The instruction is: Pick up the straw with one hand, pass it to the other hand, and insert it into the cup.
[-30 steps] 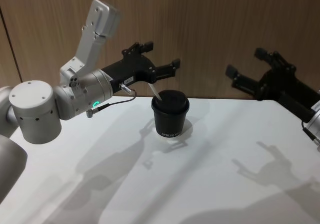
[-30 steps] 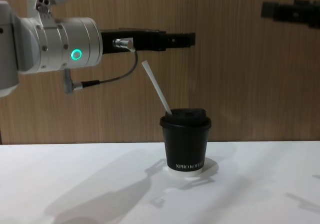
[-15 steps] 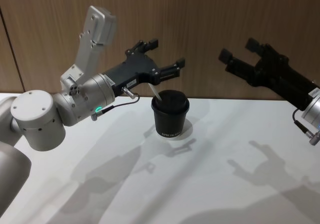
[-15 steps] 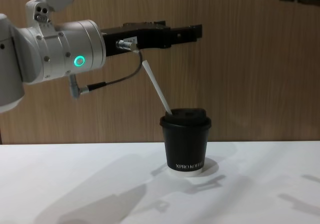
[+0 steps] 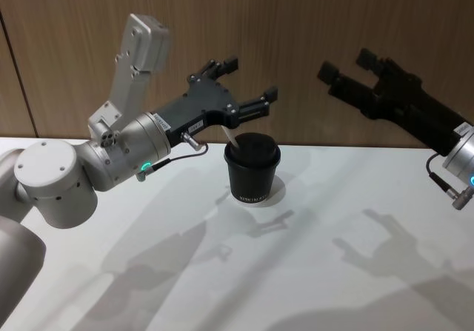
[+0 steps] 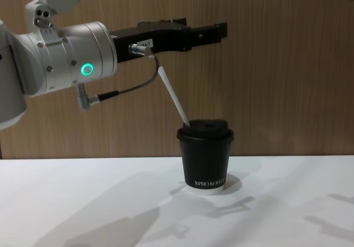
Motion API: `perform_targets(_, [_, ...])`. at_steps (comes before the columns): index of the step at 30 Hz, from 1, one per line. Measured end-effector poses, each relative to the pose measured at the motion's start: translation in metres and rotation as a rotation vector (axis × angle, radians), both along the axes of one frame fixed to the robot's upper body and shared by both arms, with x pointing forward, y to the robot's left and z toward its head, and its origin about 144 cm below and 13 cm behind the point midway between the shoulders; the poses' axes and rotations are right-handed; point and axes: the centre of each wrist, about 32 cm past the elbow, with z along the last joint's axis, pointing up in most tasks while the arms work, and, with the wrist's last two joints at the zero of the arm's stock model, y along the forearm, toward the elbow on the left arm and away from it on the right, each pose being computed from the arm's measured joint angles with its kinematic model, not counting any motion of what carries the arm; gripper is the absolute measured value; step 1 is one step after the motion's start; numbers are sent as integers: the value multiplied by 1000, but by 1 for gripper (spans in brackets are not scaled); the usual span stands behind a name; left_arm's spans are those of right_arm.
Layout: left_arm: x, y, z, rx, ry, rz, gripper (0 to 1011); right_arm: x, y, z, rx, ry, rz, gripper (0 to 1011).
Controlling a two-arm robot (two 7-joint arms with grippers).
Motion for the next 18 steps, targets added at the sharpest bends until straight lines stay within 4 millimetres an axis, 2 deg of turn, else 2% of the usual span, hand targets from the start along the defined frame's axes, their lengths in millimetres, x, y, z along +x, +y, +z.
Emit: perform_targets(18, [-2, 0, -2, -10, -11, -11, 1003, 0, 2, 2, 16, 5, 13, 1001])
